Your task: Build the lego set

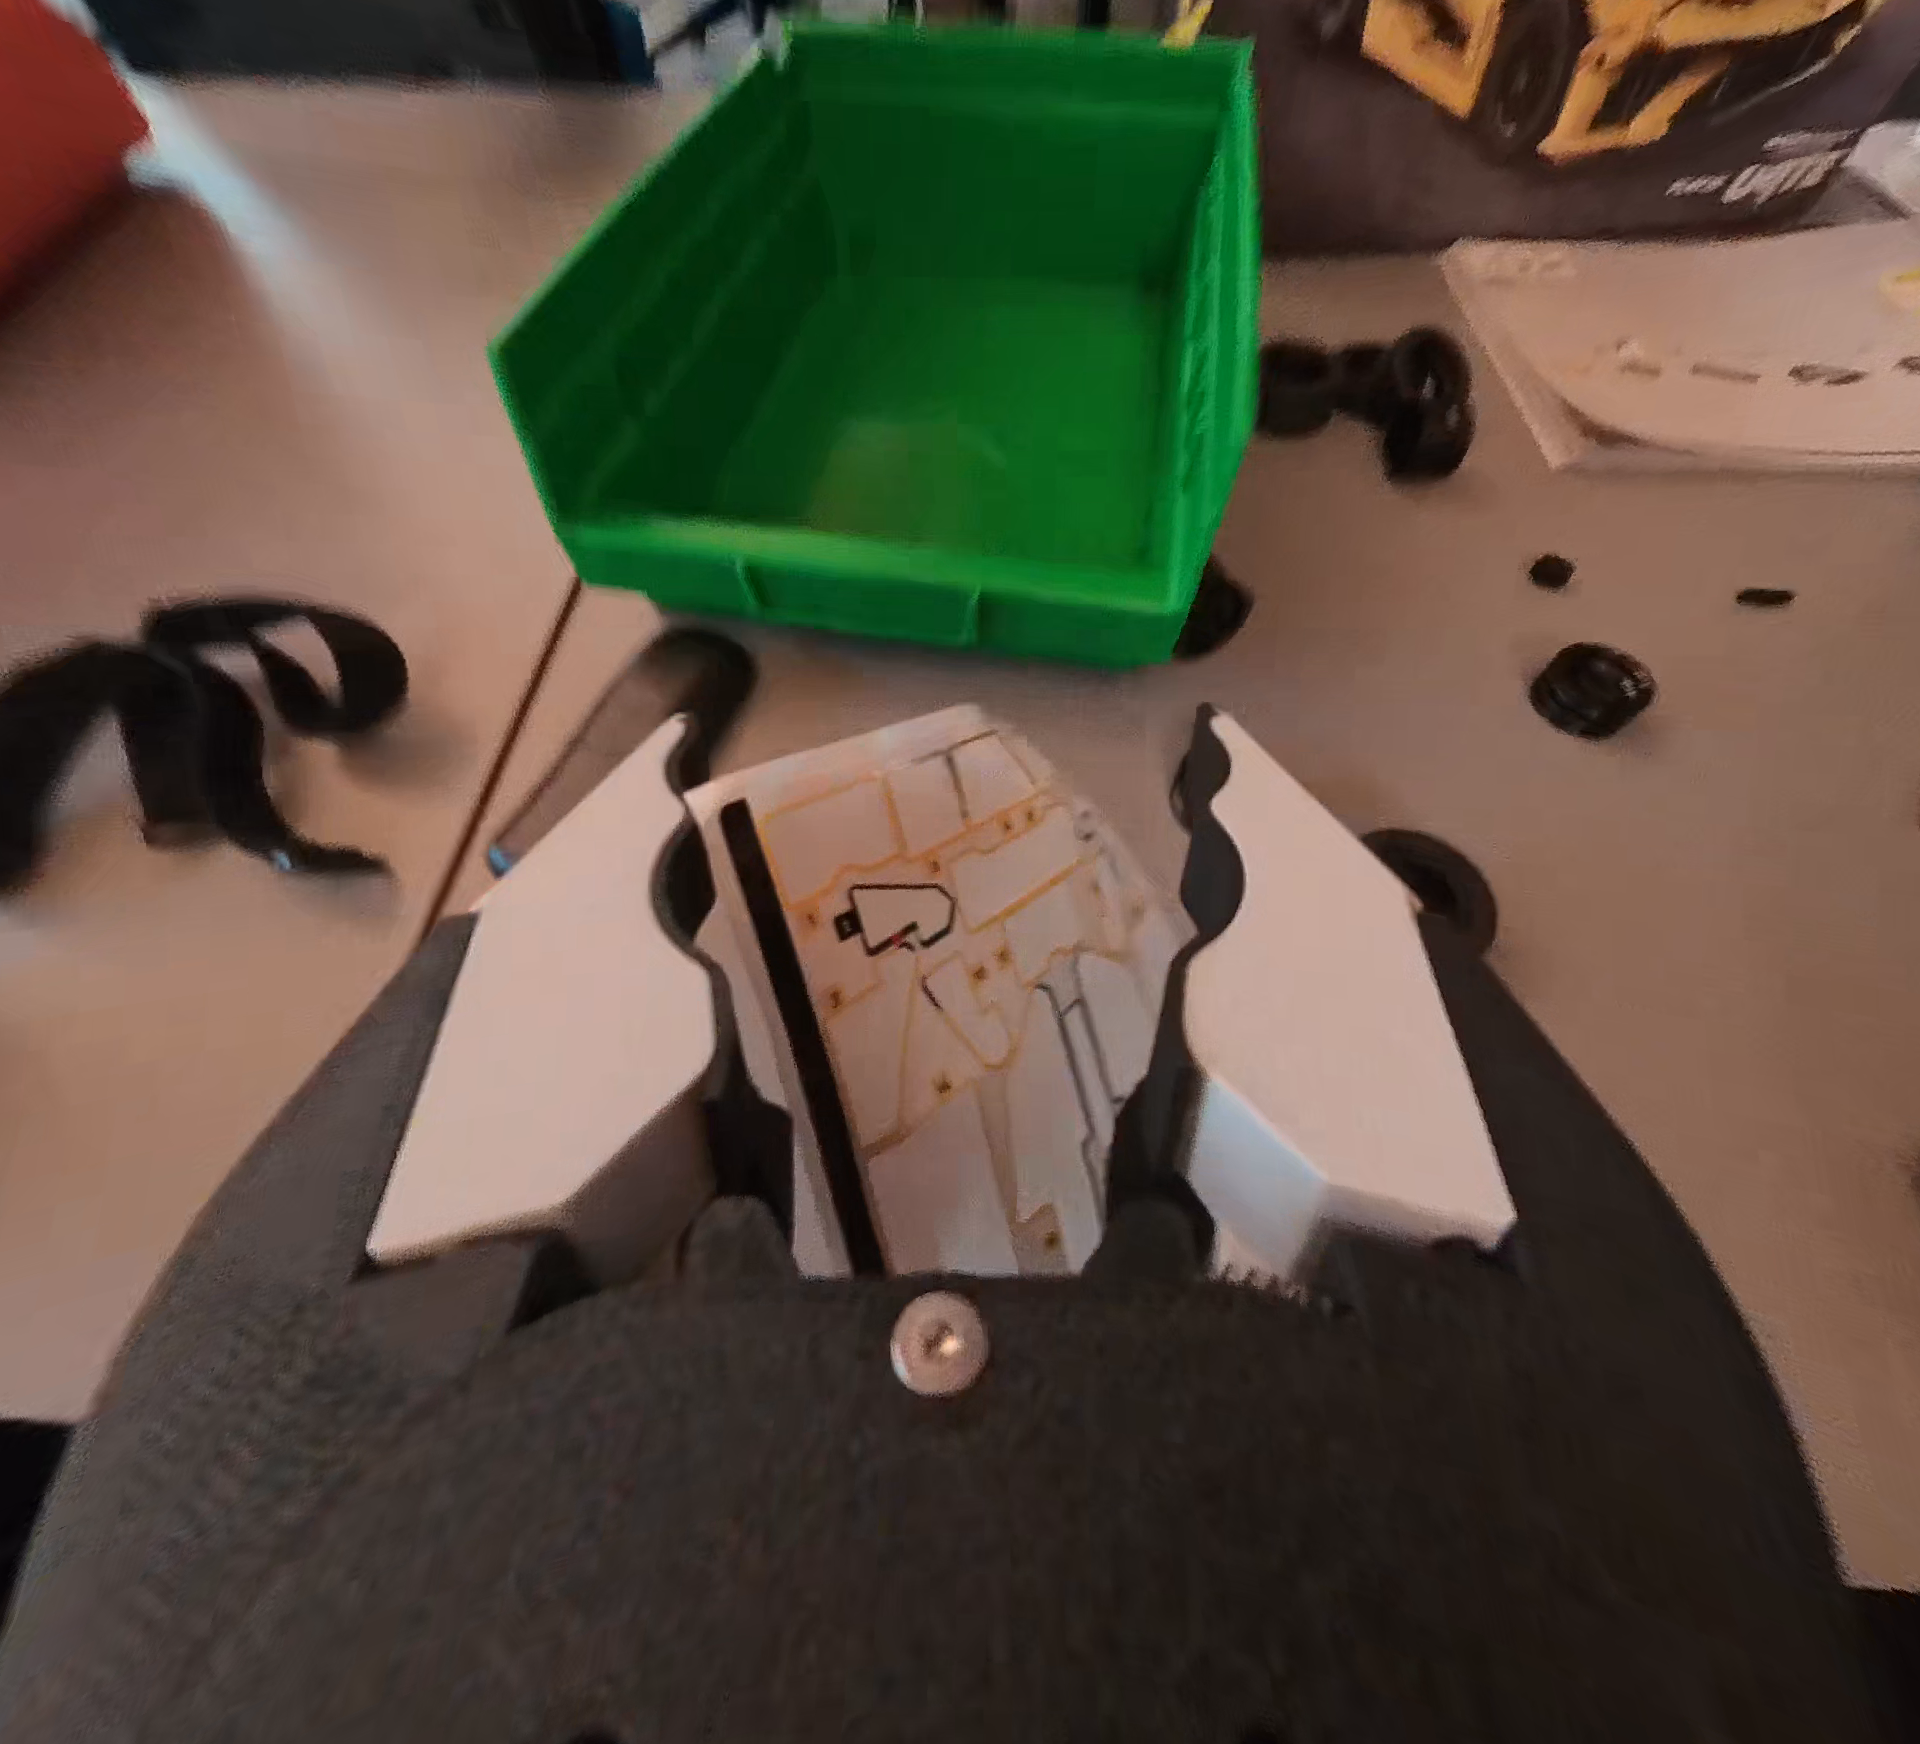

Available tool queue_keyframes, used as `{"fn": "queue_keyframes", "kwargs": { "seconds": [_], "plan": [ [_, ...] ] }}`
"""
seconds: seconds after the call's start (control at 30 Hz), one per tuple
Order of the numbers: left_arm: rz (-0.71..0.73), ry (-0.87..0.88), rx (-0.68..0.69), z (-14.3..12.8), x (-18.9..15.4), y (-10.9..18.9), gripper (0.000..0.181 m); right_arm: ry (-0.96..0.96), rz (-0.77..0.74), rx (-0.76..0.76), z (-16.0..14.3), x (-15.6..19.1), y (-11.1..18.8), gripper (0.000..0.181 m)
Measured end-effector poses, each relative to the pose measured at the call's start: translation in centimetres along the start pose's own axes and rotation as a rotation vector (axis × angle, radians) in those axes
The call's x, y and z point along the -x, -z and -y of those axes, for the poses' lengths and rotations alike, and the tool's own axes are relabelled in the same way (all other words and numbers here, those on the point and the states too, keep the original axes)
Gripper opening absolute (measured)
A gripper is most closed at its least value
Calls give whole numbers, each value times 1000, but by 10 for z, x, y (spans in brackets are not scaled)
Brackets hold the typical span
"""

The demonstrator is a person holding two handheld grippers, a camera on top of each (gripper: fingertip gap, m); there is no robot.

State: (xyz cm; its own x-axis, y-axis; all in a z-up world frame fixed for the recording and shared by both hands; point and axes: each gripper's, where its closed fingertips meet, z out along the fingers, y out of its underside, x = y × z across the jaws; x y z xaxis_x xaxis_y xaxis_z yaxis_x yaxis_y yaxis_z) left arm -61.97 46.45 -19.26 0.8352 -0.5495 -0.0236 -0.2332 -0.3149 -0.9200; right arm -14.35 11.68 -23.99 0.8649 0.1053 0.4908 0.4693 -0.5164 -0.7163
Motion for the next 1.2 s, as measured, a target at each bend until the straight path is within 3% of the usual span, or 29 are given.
{"fn": "queue_keyframes", "kwargs": {
  "seconds": [0.07,0.2,0.37,0.47,0.57,0.67,0.77,0.87,0.93,1.0,1.07,1.2],
  "plan": [
    [-39,-52,0,10,-12,3,91,2,9,32,-12,3,-7,0],
    [-215,52,192,-16,-39,-15,91,-28,20,36,-25,0,-12,0],
    [-170,129,357,-52,-5,-34,99,-106,37,-37,-18,-6,-5,0],
    [-288,193,441,-68,-10,-36,112,-125,46,-60,-16,-7,-4,0],
    [-14,-34,487,-80,37,-33,114,-121,59,-59,-16,-5,-4,0],
    [66,-163,383,-55,35,-26,114,-108,53,-59,-16,-4,-5,0],
    [-96,-219,83,11,-31,-21,113,-127,33,-71,-15,-11,-4,0],
    [-485,-339,-247,66,-159,-3,106,-176,29,-95,-13,-19,-4,0],
    [-697,-361,-376,81,-243,9,93,-180,31,-120,-7,-19,-4,0],
    [-985,-383,-321,64,-332,20,90,-179,54,-150,1,-13,-5,0],
    [-1177,-492,-167,25,-404,20,79,-140,73,-173,10,-5,-9,0],
    [-1154,-708,186,-57,-478,-26,77,6,52,-211,13,-1,-12,0]
  ]
}}
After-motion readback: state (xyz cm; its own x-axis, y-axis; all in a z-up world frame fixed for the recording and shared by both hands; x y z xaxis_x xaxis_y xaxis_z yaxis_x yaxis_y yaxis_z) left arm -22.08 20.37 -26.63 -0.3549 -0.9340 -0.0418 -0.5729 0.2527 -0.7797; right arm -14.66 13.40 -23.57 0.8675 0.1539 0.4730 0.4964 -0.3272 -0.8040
